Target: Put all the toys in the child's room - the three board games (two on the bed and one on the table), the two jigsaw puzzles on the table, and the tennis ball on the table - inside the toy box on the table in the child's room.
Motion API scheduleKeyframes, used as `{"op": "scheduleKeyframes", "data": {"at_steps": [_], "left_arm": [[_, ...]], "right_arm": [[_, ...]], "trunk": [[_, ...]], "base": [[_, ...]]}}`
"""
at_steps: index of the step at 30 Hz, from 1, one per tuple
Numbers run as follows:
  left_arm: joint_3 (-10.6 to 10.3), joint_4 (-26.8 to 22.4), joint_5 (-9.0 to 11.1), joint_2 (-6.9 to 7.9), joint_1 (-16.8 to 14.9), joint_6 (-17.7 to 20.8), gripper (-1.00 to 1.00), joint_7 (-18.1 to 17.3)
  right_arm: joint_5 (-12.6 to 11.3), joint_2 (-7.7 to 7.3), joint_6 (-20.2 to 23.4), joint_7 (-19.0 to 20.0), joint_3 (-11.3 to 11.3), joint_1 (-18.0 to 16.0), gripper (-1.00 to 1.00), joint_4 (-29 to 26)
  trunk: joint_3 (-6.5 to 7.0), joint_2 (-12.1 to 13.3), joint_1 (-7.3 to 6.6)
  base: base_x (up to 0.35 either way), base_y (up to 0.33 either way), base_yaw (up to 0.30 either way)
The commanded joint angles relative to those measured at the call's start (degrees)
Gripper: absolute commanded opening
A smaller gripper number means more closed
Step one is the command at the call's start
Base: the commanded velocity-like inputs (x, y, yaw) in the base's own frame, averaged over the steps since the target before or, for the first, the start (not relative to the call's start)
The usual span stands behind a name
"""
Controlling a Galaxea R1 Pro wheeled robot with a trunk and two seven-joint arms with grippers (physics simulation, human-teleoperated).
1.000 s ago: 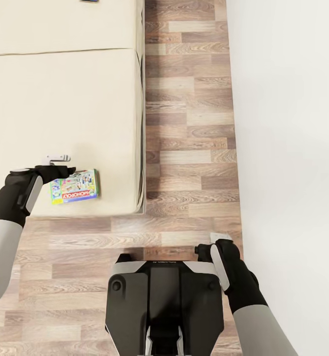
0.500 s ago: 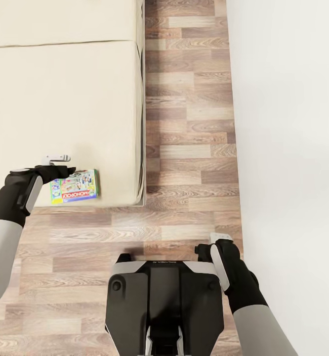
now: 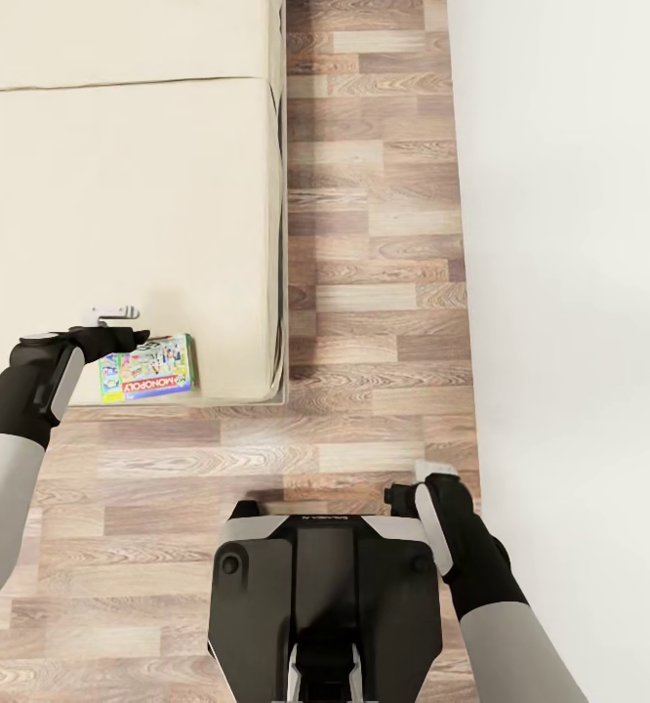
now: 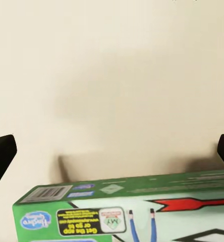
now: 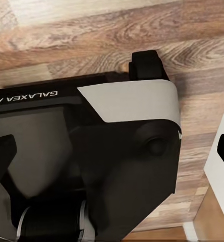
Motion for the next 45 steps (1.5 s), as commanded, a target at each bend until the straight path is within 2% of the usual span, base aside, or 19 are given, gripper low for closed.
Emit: {"op": "scheduleKeyframes", "data": {"at_steps": [1,23,45], "left_arm": [[0.09,-0.06,0.3,0.0,0.0,0.36,1.0,-0.12],[0.09,-0.06,0.36,0.0,0.01,0.44,1.0,-0.11],[0.03,-0.06,0.29,0.0,0.01,0.38,1.0,-0.07]], "right_arm": [[-0.59,0.04,0.09,-0.47,-0.11,-0.01,1.0,0.16],[-0.59,0.04,0.06,-0.46,-0.14,-0.01,1.0,0.3],[-0.59,0.04,0.05,-0.41,-0.14,-0.01,1.0,0.3]], "trunk": [[-0.05,-0.07,0.03],[-0.05,-0.07,0.03],[-0.05,-0.07,0.03]], "base": [[0.0,0.0,0.0],[-0.073,0.0,0.0],[-0.014,0.0,0.0]]}}
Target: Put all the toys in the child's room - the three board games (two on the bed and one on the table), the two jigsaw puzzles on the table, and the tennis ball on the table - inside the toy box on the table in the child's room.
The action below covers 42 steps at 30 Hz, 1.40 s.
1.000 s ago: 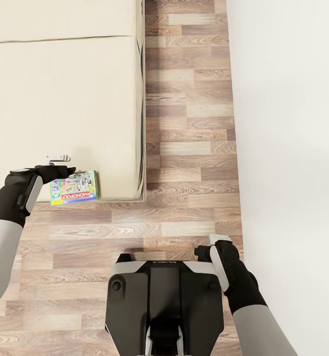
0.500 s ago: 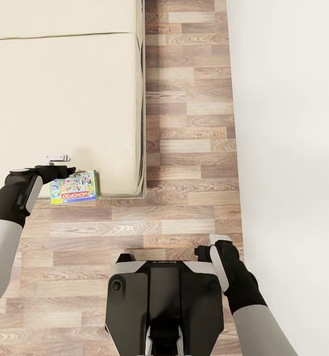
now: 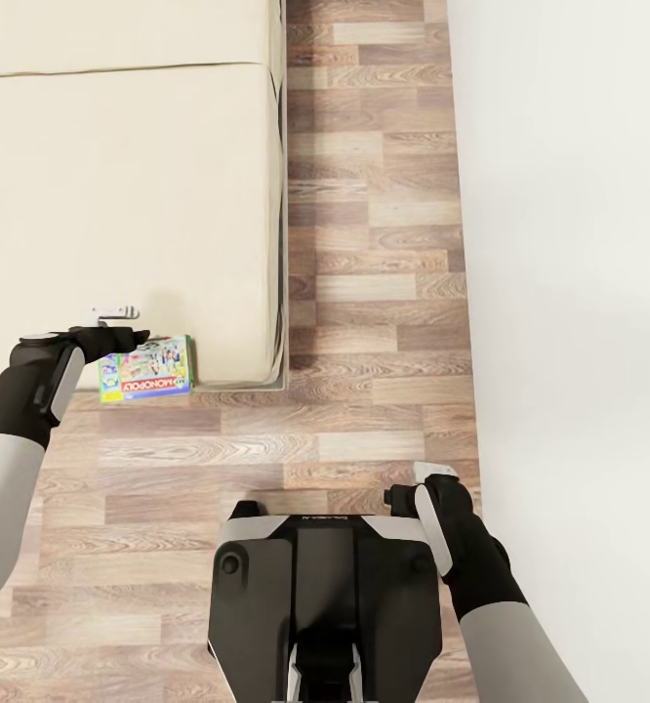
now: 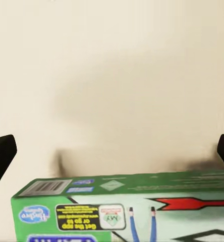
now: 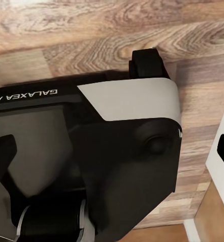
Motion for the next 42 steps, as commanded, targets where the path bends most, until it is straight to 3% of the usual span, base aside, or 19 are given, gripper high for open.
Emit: {"op": "scheduleKeyframes", "data": {"at_steps": [1,19,21,25,28,32,36,42], "left_arm": [[0.08,-0.05,0.31,0.0,-0.01,0.39,1.0,-0.11],[0.43,-0.05,0.36,0.12,-0.01,0.36,1.0,0.04],[1.34,-0.13,0.43,0.51,-0.01,0.43,1.0,0.09],[5.77,-0.89,0.6,1.6,-0.01,0.89,1.0,-0.19],[6.59,-2.55,0.66,1.92,-0.01,1.32,1.0,-0.28],[7.09,-5.76,0.79,2.35,-0.01,4.04,1.0,-0.54],[7.3,-8.21,1.03,3.84,-0.01,8.27,1.0,-2.17],[9.94,-9.72,1.1,6.92,-0.01,16.4,1.0,-10.21]], "right_arm": [[-0.6,0.04,0.14,-0.48,-0.09,-0.01,1.0,-0.06],[-0.6,0.04,0.14,-0.45,-0.09,-0.01,1.0,-0.06],[-0.6,0.04,0.14,-0.45,-0.09,-0.01,1.0,-0.06],[-0.6,0.04,0.14,-0.45,-0.1,-0.01,1.0,-0.05],[-0.6,0.04,0.14,-0.45,-0.14,-0.01,1.0,-0.05],[-0.6,0.04,0.14,-0.45,-0.17,-0.01,1.0,-0.06],[-0.66,0.04,0.14,-0.38,-0.17,0.16,1.0,-0.06],[-0.68,0.04,0.08,-0.29,-0.18,0.39,1.0,-0.32]], "trunk": [[-0.05,-0.08,0.02],[-0.05,-0.08,0.02],[-0.05,-0.08,0.02],[-0.05,-0.08,0.02],[-0.05,-0.08,0.02],[-0.05,-0.08,0.02],[-0.05,-0.08,0.02],[-0.05,-0.08,0.02]], "base": [[-0.094,0.0,0.0],[-0.01,0.0,0.0],[0.0,0.0,0.0],[0.0,0.0,0.0],[0.0,0.0,0.0],[0.0,0.0,0.0],[0.0,0.0,0.0],[0.0,0.0,0.0]]}}
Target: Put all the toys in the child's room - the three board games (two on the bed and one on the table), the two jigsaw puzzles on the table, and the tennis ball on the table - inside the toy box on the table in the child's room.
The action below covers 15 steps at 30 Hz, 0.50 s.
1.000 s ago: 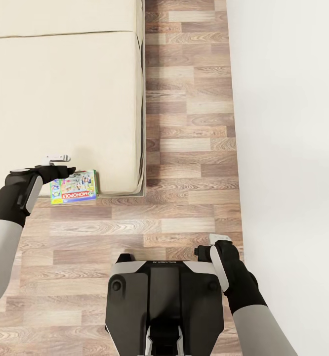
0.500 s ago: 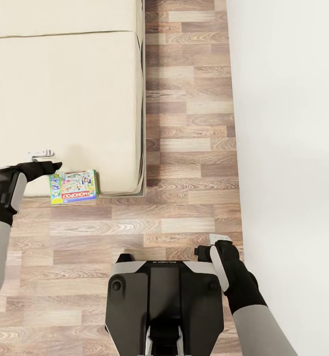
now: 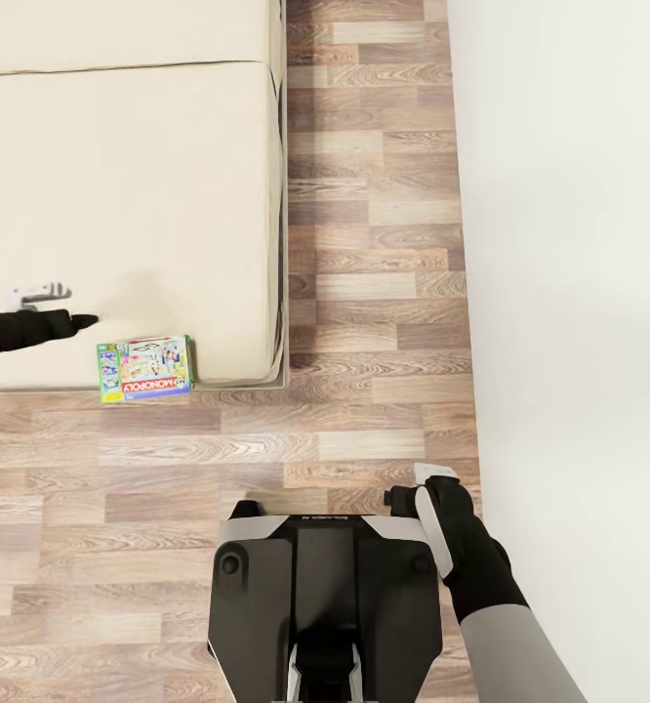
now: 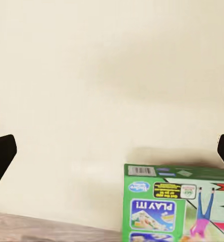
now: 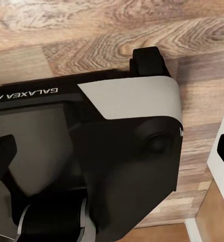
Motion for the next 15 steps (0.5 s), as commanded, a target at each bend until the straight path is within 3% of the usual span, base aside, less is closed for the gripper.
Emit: {"op": "scheduleKeyframes", "data": {"at_steps": [1,5,7,9,15], "left_arm": [[0.52,-0.13,0.42,0.47,-0.02,1.25,1.0,-1.04],[2.49,-0.44,0.38,4.05,-0.02,4.54,1.0,-9.33],[2.93,-0.45,0.33,6.58,-0.02,5.83,1.0,-14.78],[3.21,-0.37,0.36,10.54,0.03,7.73,1.0,-22.38],[3.37,1.71,0.08,17.63,0.51,9.29,1.0,-37.36]], "right_arm": [[-0.6,0.04,0.14,-0.45,-0.09,0.01,1.0,-0.13],[-0.6,0.04,0.13,-0.39,-0.16,0.09,1.0,-0.46],[-0.6,0.04,0.13,-0.38,-0.27,0.1,1.0,-0.58],[-0.6,0.04,0.12,-0.37,-0.46,0.16,1.0,-1.01],[-0.66,0.04,0.16,-0.37,-0.6,0.02,1.0,-3.9]], "trunk": [[-0.05,-0.07,0.03],[-0.05,-0.07,0.03],[-0.05,-0.07,0.03],[-0.05,-0.07,0.03],[-0.03,-0.07,0.03]], "base": [[0.0,0.0,0.0],[0.0,0.0,0.0],[0.0,0.0,0.0],[0.0,0.0,0.0],[0.0,0.0,-0.003]]}}
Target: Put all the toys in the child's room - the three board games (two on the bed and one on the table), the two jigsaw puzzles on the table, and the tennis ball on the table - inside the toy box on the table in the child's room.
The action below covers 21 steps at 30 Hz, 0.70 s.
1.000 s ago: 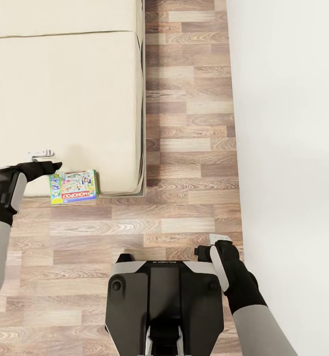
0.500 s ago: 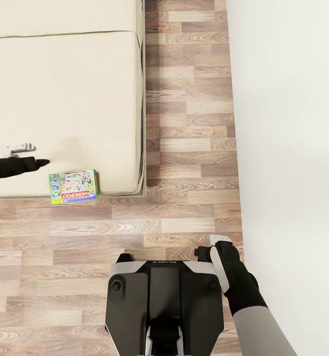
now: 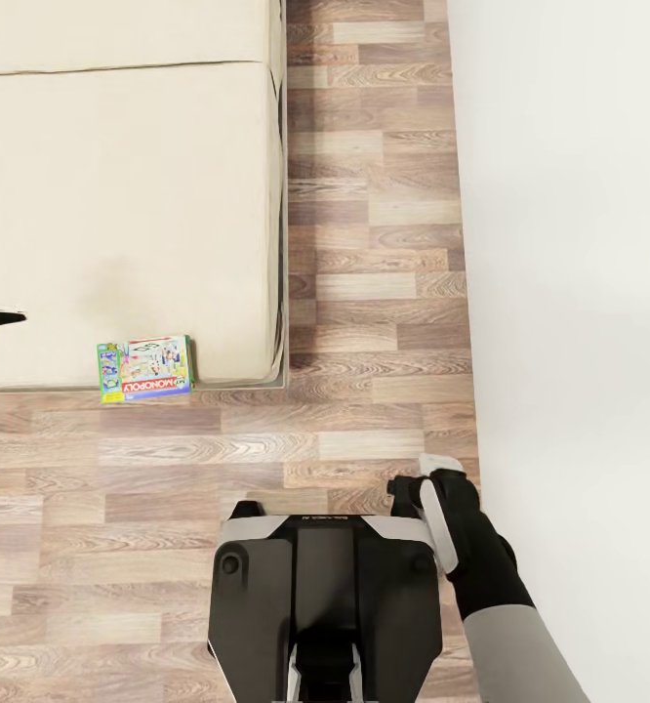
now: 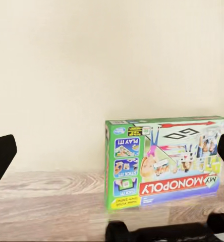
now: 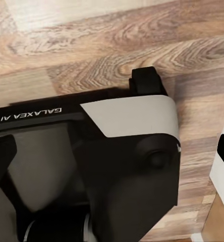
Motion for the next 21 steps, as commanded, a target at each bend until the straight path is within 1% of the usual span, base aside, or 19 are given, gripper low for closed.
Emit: {"op": "scheduleKeyframes", "data": {"at_steps": [1,2,3,4,5,8,9,11,14,15,16,18,19,21], "left_arm": [[0.02,1.36,0.3,1.25,0.08,0.55,1.0,-2.5],[0.02,2.15,0.27,1.8,0.11,0.54,1.0,-3.64],[0.02,3.97,0.17,2.86,0.16,0.42,1.0,-5.81],[0.03,4.96,0.13,3.39,0.17,0.35,1.0,-6.89],[0.0,7.05,0.04,4.49,0.2,0.19,1.0,-9.01],[-0.07,10.31,-0.07,5.96,0.22,-0.05,1.0,-11.89],[-0.1,12.47,-0.16,6.68,0.23,-0.52,1.0,-13.37],[-0.11,14.59,-0.29,7.22,0.23,-1.52,1.0,-14.48],[-0.21,21.78,-0.85,8.57,0.24,-6.07,1.0,-16.83],[-0.31,25.95,-1.34,9.05,0.26,-8.53,1.0,-17.97],[-0.33,27.41,-1.61,9.16,0.25,-9.5,1.0,-18.36],[-0.43,33.34,-3.06,9.44,0.25,-14.38,1.0,-19.81],[-0.44,34.8,-3.52,9.48,0.24,-15.73,1.0,-20.16],[-0.47,40.22,-5.53,9.57,0.27,-20.75,1.0,-21.76]], "right_arm": [[-0.61,0.04,0.16,-0.47,-0.08,-0.04,1.0,-0.76],[-0.61,0.04,0.17,-0.47,-0.09,-0.05,1.0,-1.04],[-0.62,0.04,0.18,-0.47,-0.09,-0.07,1.0,-1.45],[-0.62,0.04,0.18,-0.47,-0.09,-0.07,1.0,-1.6],[-0.62,0.04,0.19,-0.47,-0.09,-0.08,1.0,-1.8],[-0.62,0.04,0.19,-0.47,-0.09,-0.1,1.0,-1.98],[-0.63,0.04,0.19,-0.47,-0.09,-0.13,1.0,-2.07],[-0.63,0.04,0.19,-0.5,-0.09,-0.13,1.0,-2.13],[-0.63,0.04,0.19,-0.58,-0.09,-0.13,1.0,-2.27],[-0.63,0.04,0.18,-0.63,-0.09,-0.11,1.0,-2.29],[-0.63,0.04,0.16,-0.65,-0.09,-0.11,1.0,-2.29],[-0.6,0.04,0.13,-0.68,-0.09,-0.1,1.0,-2.31],[-0.61,0.04,0.12,-0.69,-0.09,-0.1,1.0,-2.31],[-0.6,0.04,0.11,-0.76,0.02,-0.09,1.0,-2.31]], "trunk": [[-0.02,-0.07,0.04],[0.02,-0.07,0.04],[0.07,-0.07,0.04],[0.12,-0.07,0.04],[0.19,-0.07,0.04],[0.38,-0.07,0.04],[0.45,-0.07,0.04],[0.6,-0.07,0.04],[0.82,-0.07,0.04],[0.89,-0.07,0.04],[0.97,-0.07,0.04],[1.12,-0.07,0.04],[1.2,-0.07,0.04],[1.37,-0.07,0.04]], "base": [[0.0,0.0,-0.067],[0.0,0.0,-0.089],[0.0,0.0,-0.119],[0.0,0.0,-0.129],[0.0,0.0,-0.143],[0.0,0.0,-0.151],[0.0,0.0,-0.153],[0.0,0.0,-0.151],[0.0,0.0,-0.13],[0.0,0.0,-0.082],[0.0,0.0,-0.066],[0.0,0.0,-0.035],[0.0,0.0,-0.022],[0.0,0.0,-0.01]]}}
